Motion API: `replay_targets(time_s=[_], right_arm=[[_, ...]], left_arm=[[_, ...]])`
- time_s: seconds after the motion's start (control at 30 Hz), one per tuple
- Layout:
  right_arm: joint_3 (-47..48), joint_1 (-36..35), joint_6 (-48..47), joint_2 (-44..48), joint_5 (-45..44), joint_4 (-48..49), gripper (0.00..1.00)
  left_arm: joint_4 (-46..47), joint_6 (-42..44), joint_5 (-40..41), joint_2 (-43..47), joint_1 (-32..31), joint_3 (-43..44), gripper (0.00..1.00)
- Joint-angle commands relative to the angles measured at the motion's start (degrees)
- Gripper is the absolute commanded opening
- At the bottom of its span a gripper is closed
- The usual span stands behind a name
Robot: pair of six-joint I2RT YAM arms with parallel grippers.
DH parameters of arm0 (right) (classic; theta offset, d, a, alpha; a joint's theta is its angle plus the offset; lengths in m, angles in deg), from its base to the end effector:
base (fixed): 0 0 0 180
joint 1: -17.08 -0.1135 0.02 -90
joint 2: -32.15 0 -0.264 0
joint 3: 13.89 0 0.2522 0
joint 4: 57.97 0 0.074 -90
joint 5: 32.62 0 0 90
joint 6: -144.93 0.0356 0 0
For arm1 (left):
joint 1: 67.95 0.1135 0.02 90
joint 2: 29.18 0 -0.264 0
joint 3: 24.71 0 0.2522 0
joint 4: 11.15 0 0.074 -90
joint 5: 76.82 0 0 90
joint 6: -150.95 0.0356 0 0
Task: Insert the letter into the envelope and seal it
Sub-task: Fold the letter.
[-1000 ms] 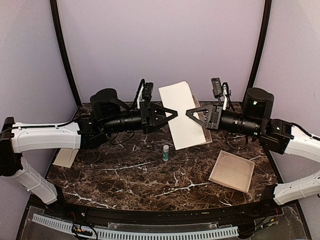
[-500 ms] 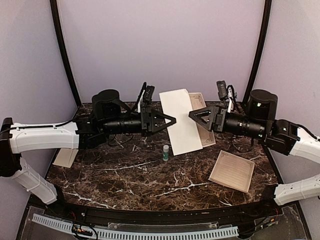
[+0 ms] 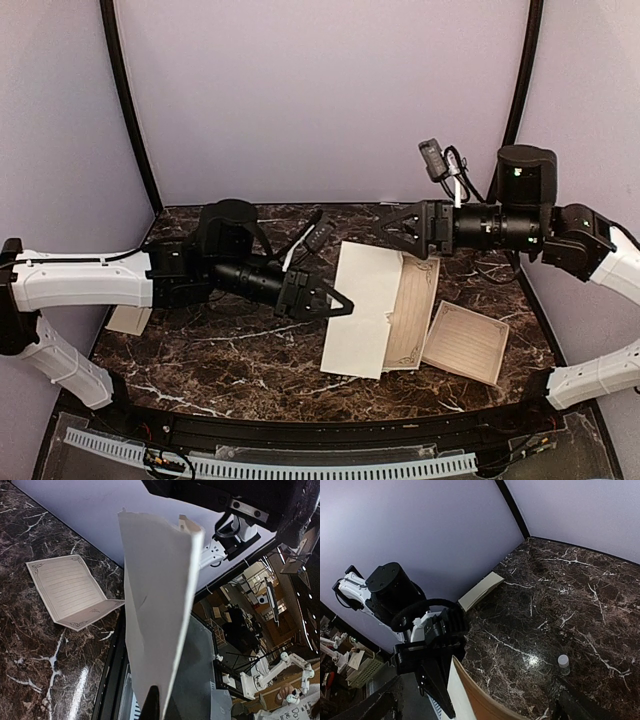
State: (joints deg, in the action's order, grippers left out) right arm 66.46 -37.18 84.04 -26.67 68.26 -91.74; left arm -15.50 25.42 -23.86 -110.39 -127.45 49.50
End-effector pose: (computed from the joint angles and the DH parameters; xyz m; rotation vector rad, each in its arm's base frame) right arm 0.1256 0.1861 0.4088 -0.5691 1.8654 1.1810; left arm 0.1492 -0.2956 0.3235 0.9635 1.8643 -1.6804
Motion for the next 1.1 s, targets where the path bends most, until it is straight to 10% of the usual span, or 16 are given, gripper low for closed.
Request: replay_targets(time_s=[0.0, 0.7, 0.93, 1.07], right_arm=[[4.16, 0.12, -7.24, -4.09, 10.21, -6.65, 0.96], [0.27, 0.12, -5.86, -8.36, 25.66, -0.81, 0.36], [-1.02, 0.12, -4.69, -7.66, 26.63, 1.67, 0.0], [-1.63, 0.12, -4.73, -6.91, 25.93, 1.47, 0.0]], left_arm=[[-1.74, 4.51, -5.47, 1.24, -1.86, -0.73, 0.0], [-1.86, 5.05, -7.33, -1.62, -5.03, 1.85, 0.0], [-1.94, 5.03, -7.0, -1.69, -5.36, 2.04, 0.0], [-1.94, 4.92, -3.36, -0.62, -5.36, 2.38, 0.43]])
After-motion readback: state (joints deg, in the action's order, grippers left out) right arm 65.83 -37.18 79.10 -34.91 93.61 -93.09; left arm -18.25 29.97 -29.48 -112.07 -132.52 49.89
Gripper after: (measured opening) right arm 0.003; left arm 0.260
